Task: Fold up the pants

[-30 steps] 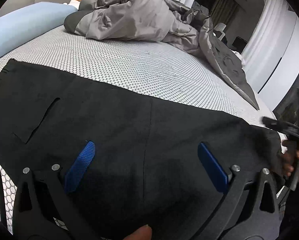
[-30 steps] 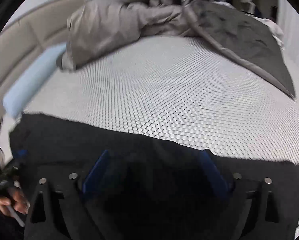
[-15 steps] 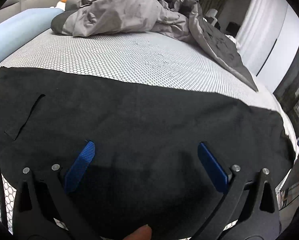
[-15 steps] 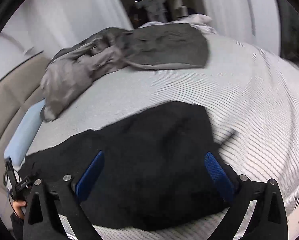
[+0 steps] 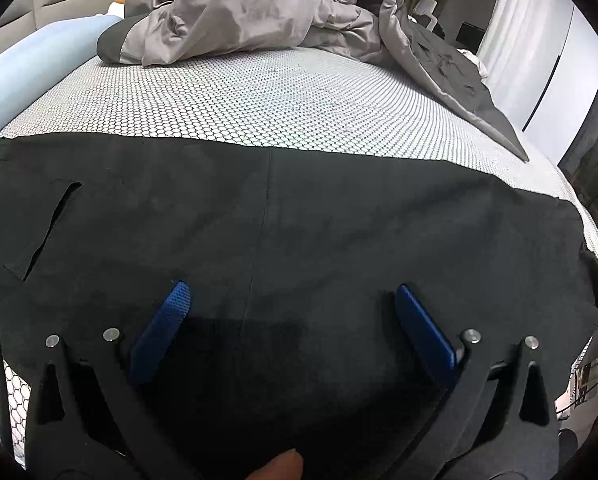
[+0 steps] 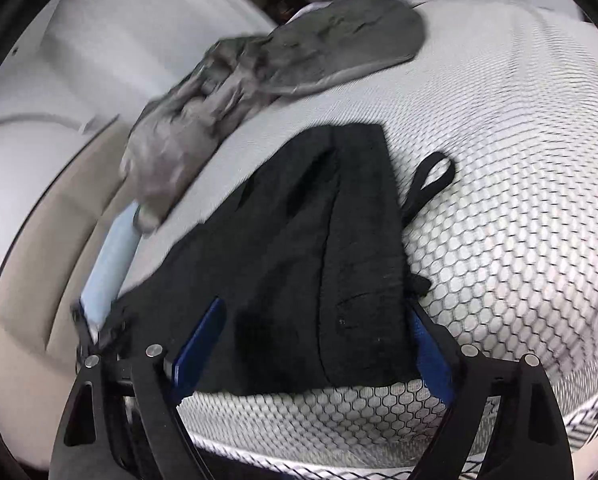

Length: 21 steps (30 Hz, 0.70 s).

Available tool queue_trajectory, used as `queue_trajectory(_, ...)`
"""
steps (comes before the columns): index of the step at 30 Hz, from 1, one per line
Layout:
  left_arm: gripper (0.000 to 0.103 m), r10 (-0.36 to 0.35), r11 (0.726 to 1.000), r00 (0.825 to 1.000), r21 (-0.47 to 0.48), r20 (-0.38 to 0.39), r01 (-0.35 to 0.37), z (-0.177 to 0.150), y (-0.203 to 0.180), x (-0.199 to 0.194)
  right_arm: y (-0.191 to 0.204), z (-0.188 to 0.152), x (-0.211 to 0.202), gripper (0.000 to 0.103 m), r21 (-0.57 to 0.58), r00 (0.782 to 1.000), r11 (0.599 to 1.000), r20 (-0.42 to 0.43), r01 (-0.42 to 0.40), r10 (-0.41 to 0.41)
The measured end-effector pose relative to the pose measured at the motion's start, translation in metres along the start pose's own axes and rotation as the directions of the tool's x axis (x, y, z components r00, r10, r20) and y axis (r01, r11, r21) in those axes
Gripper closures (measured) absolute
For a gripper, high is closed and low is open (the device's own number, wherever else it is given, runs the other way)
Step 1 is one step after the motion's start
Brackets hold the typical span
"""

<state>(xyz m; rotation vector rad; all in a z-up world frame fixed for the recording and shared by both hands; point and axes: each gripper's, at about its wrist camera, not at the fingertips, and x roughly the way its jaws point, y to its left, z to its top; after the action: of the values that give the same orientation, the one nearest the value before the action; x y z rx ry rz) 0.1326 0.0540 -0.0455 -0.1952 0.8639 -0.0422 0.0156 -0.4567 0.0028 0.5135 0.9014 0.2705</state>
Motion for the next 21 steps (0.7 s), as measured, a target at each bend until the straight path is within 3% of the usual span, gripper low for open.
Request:
queue_trajectory(2, 0.001, 0.011, 1.0, 1.0, 0.005, -0.012, -0.011, -0.001, 0.0, 0.003, -0.002, -0.002, 0.007, 0.02, -0.046, 0.999, 0.999, -0.052, 0.004, -0.006)
queue_trajectory(4, 0.001, 0.026, 1.0, 0.999, 0.012, -0.024, -0.026, -0.001, -0.001, 0.006, -0.002, -0.005, 0.009, 0.054, -0.087, 0.996, 0.994, -0.06, 0.066, -0.071)
queue_trajectory(5, 0.001, 0.03, 0.999, 0.999, 0.015, -0.027, -0.029, -0.002, -0.001, 0.008, -0.005, -0.003, 0.006, 0.056, -0.084, 0.995, 0.993, -0.051, 0.084, -0.088)
queue_trajectory(6, 0.001, 0.036, 0.999, 0.999, 0.018, -0.03, -0.036, -0.002, -0.001, 0.009, -0.005, -0.002, -0.003, 0.066, -0.092, 0.997, 0.993, -0.025, 0.069, -0.071)
queue_trajectory(8, 0.001, 0.041, 0.999, 0.999, 0.019, -0.034, -0.04, -0.002, 0.001, 0.011, 0.0, -0.002, -0.022, 0.085, -0.146, 0.99, 0.98, 0.051, 0.136, -0.13)
queue_trajectory(9, 0.001, 0.04, 0.999, 0.999, 0.019, -0.035, -0.04, -0.001, 0.001, 0.011, -0.003, 0.003, -0.036, 0.086, -0.133, 0.982, 0.977, 0.102, 0.169, -0.156)
queue_trajectory(11, 0.001, 0.039, 0.999, 0.999, 0.018, -0.038, -0.038, -0.001, 0.001, 0.012, -0.013, 0.007, -0.051, 0.086, -0.089, 0.981, 0.985, 0.139, 0.15, -0.137)
queue_trajectory(16, 0.001, 0.04, 0.999, 0.999, 0.012, -0.035, -0.04, 0.0, 0.003, 0.011, -0.028, -0.002, -0.033, 0.084, -0.094, 0.976, 0.972, 0.024, 0.216, -0.215)
queue_trajectory(18, 0.001, 0.034, 0.999, 0.999, 0.007, -0.029, -0.034, 0.0, 0.004, 0.009, -0.041, -0.007, -0.031, 0.073, -0.041, 0.979, 0.979, -0.032, 0.2, -0.201)
queue_trajectory(21, 0.001, 0.007, 1.0, 1.0, -0.012, -0.014, -0.007, 0.001, 0.008, 0.003, -0.046, -0.011, -0.053, 0.052, -0.004, 0.982, 0.982, -0.01, 0.188, -0.188)
